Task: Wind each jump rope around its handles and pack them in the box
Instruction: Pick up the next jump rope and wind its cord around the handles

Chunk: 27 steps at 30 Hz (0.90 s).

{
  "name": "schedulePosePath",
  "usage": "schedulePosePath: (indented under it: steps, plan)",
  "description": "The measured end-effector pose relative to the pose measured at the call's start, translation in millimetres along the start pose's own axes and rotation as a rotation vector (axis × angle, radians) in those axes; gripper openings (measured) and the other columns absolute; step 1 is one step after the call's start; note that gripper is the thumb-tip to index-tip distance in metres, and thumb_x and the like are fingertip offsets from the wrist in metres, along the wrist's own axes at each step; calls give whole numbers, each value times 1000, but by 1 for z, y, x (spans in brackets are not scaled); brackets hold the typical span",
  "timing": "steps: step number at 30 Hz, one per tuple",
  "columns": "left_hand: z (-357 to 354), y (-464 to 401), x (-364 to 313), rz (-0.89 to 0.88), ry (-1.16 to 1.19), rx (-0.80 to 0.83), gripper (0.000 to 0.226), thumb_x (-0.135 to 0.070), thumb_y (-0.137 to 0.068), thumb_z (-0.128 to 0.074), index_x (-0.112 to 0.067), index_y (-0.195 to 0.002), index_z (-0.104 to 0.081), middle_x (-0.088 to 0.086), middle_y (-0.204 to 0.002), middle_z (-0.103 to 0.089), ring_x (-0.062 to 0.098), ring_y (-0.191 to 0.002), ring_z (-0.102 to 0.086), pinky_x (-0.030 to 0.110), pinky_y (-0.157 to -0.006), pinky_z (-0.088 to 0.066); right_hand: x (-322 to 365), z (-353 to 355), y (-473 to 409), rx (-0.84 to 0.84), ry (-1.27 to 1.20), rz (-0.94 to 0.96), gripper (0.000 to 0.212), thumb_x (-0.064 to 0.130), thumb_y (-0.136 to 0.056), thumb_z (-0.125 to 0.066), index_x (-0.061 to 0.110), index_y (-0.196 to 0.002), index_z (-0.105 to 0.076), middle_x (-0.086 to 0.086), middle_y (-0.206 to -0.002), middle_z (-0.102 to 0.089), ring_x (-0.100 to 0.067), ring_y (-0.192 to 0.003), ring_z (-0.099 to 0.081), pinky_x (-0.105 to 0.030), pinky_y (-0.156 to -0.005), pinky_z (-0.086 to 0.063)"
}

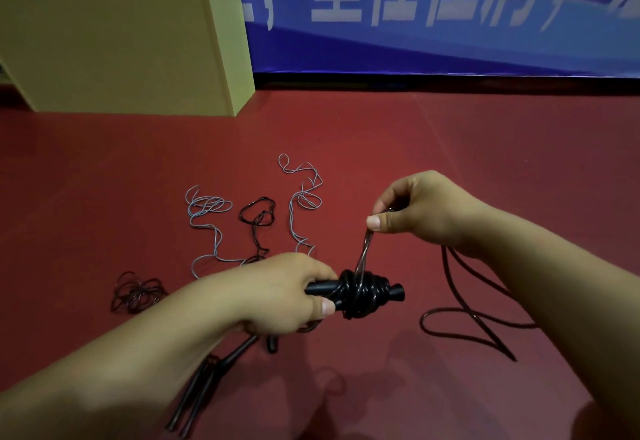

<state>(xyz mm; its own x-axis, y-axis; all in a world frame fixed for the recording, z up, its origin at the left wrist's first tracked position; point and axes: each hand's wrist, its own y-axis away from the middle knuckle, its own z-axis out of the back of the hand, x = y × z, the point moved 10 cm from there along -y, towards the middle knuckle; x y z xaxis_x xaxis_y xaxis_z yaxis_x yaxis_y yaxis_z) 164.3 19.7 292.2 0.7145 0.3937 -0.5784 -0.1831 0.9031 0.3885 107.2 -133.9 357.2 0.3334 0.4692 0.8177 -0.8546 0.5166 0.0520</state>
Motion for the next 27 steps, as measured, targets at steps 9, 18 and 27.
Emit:
schedulePosePath:
  steps: [9,18,27]
  plan:
    - [1,10,-26,-291,355,77,15,-26,-93,-59,-17,-105,-63,-6,-81,-60,15,-76,-52,41,-69,-44,-13,-18,-6,54,-181,-36,13,16,-76,-80,14,-85,-72,4,-68,-60,-1,-58,-53,-13,-57,-44]
    - [36,7,-19,-299,556,-280,28,-30,-90,-54,-15,-114,-61,-8,-72,-61,8,-72,-59,24,-72,-45,-10,-34,-8,31,83,27,26,4,-85,-54,14,-62,-59,3,-55,-58,-11,-49,-54,-28,-52,-48]
    - [61,8,17,-111,413,-656,8,-16,-98,-54,-21,-99,-59,-11,-62,-55,8,-59,-48,27,-61,-41,10,-82,1,171,356,151,18,27,-99,-46,24,-111,-59,14,-69,-48,-15,-80,-52,-25,-70,-36]
